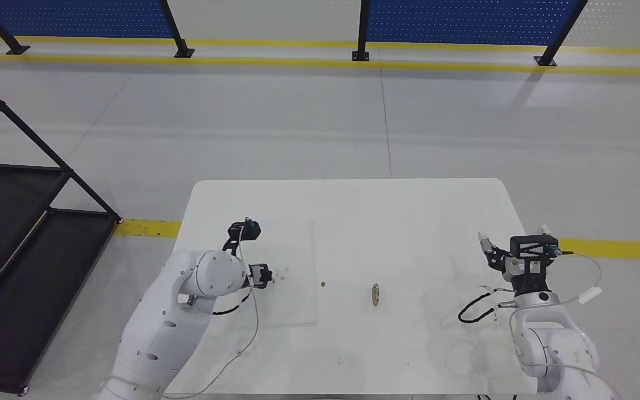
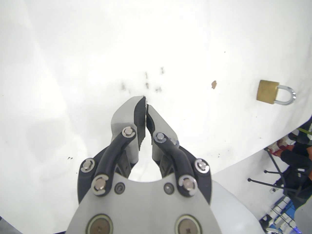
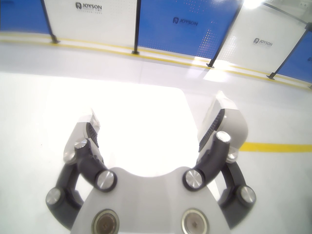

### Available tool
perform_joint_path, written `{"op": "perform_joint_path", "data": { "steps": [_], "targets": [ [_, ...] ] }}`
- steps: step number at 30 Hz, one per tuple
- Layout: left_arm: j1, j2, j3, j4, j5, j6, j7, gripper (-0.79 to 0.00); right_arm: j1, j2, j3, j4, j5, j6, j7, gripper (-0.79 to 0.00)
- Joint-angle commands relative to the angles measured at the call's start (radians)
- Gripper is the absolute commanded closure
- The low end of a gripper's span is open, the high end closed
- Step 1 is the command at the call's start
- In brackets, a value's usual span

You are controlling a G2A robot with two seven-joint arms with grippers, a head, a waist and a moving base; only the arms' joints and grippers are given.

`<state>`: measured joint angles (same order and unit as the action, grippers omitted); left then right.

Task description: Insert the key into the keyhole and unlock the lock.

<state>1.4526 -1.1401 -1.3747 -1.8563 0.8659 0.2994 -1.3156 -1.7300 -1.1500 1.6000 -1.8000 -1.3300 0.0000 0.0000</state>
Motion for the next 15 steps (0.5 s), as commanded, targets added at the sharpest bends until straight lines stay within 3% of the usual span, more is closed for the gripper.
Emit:
{"op": "perform_joint_path", "data": {
  "steps": [1, 8, 15],
  "targets": [
    [0.010, 0.002, -0.007, -0.025, -0.003, -0.006, 0.003, 0.000, 0.000, 0.000, 0.000, 0.000, 0.000, 0.000, 0.000, -0.785],
    [0.056, 0.009, -0.078, -0.064, -0.158, -0.146, 0.086, 0.000, 0.000, 0.000, 0.000, 0.000, 0.000, 0.000, 0.000, -0.785],
    [0.100, 0.018, -0.182, 0.014, -0.412, -0.340, 0.130, 0.000, 0.000, 0.000, 0.000, 0.000, 0.000, 0.000, 0.000, -0.785]
  ]
}}
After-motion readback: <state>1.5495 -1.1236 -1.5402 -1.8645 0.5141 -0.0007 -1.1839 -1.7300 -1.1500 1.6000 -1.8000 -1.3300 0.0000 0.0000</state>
